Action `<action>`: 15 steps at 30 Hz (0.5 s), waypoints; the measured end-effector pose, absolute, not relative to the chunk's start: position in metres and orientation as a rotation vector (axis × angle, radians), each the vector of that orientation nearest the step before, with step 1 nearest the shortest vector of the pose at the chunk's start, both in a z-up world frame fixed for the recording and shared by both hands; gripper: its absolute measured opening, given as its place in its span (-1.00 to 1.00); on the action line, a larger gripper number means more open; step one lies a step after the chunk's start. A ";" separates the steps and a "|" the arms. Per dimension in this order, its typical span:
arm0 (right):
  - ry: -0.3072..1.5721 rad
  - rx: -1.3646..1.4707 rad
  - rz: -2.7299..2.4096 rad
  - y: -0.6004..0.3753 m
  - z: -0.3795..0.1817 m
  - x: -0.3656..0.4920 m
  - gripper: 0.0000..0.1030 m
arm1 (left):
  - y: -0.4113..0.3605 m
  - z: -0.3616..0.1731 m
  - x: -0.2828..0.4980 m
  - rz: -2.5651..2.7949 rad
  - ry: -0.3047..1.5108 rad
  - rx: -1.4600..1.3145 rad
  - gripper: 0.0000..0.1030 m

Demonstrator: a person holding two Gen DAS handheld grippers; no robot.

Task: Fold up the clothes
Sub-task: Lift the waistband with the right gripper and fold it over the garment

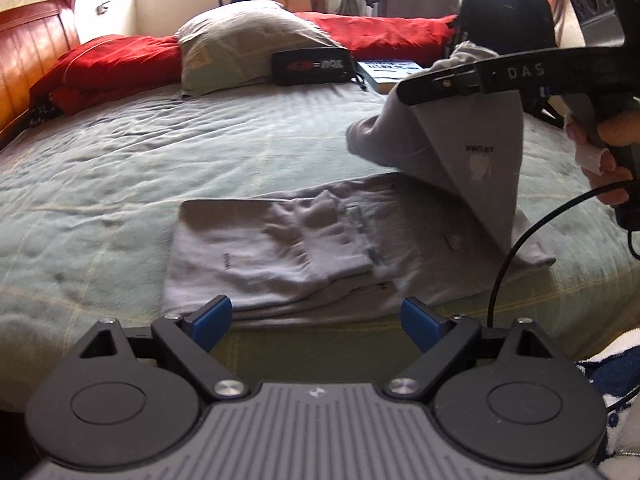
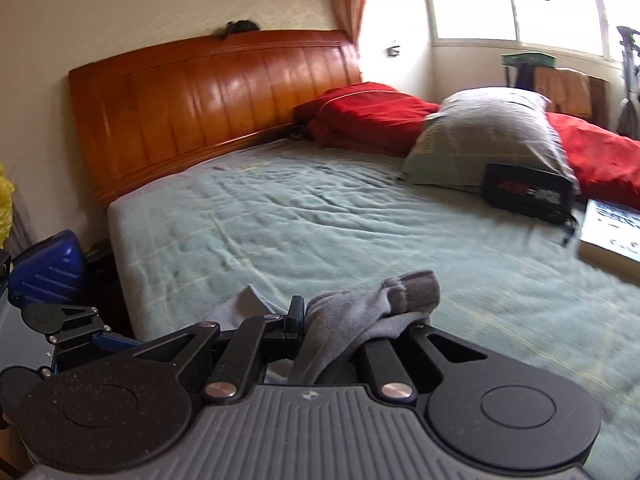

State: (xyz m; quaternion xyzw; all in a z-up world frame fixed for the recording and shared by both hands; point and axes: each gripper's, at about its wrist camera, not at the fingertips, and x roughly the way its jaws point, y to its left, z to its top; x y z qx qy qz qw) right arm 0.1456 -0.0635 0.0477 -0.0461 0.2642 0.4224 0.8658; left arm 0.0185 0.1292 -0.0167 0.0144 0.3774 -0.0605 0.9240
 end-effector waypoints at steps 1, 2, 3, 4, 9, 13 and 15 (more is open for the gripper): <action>0.553 -0.108 0.894 -0.058 0.048 0.146 -0.82 | 0.132 -0.017 0.017 -0.120 0.777 0.026 0.77; 0.553 -0.120 0.903 -0.052 0.048 0.146 -0.82 | 0.134 -0.017 0.016 -0.114 0.779 0.024 0.77; 0.550 -0.131 0.910 -0.046 0.048 0.145 -0.82 | 0.136 -0.016 0.015 -0.109 0.780 0.024 0.77; 0.548 -0.142 0.917 -0.040 0.048 0.145 -0.82 | 0.139 -0.016 0.014 -0.104 0.781 0.023 0.77; 0.529 -0.188 0.963 -0.018 0.051 0.139 -0.82 | 0.148 -0.017 0.009 -0.078 0.786 0.014 0.77; 0.511 -0.228 1.001 -0.003 0.053 0.133 -0.82 | 0.153 -0.019 0.006 -0.062 0.789 0.002 0.77; 0.511 -0.248 1.015 0.005 0.053 0.131 -0.82 | 0.156 -0.020 0.005 -0.056 0.791 -0.002 0.77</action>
